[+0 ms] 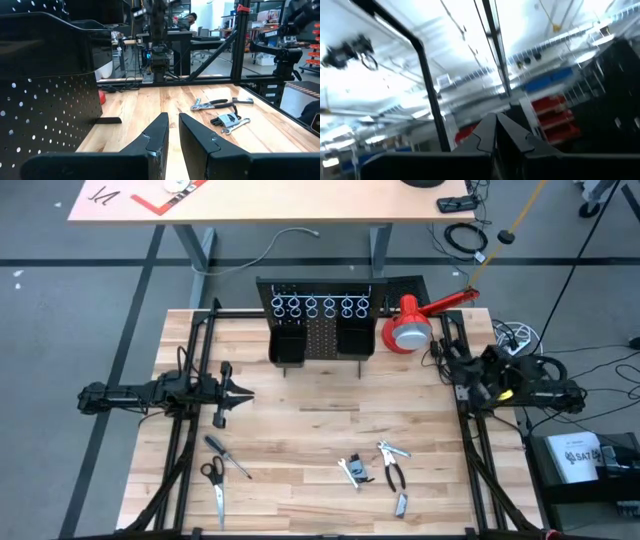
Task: Hang tools onto peg board
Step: Put the black allen wrench set into the top black basket on the pegboard
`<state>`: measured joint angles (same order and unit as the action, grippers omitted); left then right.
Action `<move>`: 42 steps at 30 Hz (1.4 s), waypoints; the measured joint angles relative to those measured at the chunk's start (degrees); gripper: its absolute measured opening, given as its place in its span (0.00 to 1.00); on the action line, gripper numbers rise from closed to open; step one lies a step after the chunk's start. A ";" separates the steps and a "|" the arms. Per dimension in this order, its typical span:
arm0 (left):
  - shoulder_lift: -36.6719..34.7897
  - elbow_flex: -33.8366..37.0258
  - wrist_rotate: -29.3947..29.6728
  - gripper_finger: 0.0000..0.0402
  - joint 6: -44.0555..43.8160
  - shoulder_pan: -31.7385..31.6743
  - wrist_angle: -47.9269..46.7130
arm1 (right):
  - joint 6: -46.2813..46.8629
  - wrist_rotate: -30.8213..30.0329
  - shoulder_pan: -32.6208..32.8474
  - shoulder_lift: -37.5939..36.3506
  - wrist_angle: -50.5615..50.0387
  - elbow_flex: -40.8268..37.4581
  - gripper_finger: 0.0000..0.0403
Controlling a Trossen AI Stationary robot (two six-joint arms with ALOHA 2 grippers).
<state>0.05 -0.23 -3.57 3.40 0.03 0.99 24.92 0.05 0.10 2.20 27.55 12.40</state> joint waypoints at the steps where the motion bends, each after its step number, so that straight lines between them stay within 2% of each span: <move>1: 0.00 0.00 0.00 0.14 0.00 0.00 0.00 | -0.12 0.03 0.00 0.67 -0.02 1.14 0.03; 6: -0.01 -0.01 0.00 0.14 0.12 0.00 0.88 | -2.53 0.28 0.00 5.83 -6.30 7.04 0.03; 10: 0.00 -0.01 0.00 0.14 0.05 0.00 1.86 | -1.76 0.18 0.00 13.20 -13.06 10.96 0.03; 16: 0.03 0.00 -1.31 0.14 -0.94 0.00 6.87 | -1.71 -5.92 0.00 23.88 -12.53 12.34 0.03; 20: 0.03 0.00 -0.48 0.14 -8.33 0.00 12.39 | 2.69 -7.17 0.00 28.19 -12.49 12.42 0.03; 23: 0.07 0.00 0.75 0.14 -11.86 0.00 14.17 | 3.38 -2.40 0.00 30.76 -13.97 12.42 0.03; 29: 0.35 0.00 1.08 0.14 -12.42 0.00 13.14 | 7.01 8.58 0.02 37.96 -17.68 12.42 0.03; 32: 0.70 0.00 1.07 0.14 -11.62 0.00 13.31 | 8.45 10.68 0.45 42.07 -20.80 12.42 0.03; 37: 1.72 0.00 -0.26 0.13 -10.17 0.00 10.14 | 10.51 10.88 3.22 47.16 -31.90 12.42 0.03; 42: 2.69 0.00 -0.45 0.04 -10.45 0.00 6.39 | 15.68 11.81 7.47 50.73 -39.44 12.42 0.03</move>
<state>2.74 -0.23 -4.03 -7.05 0.03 7.38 40.59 11.86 7.57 52.94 -11.88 24.82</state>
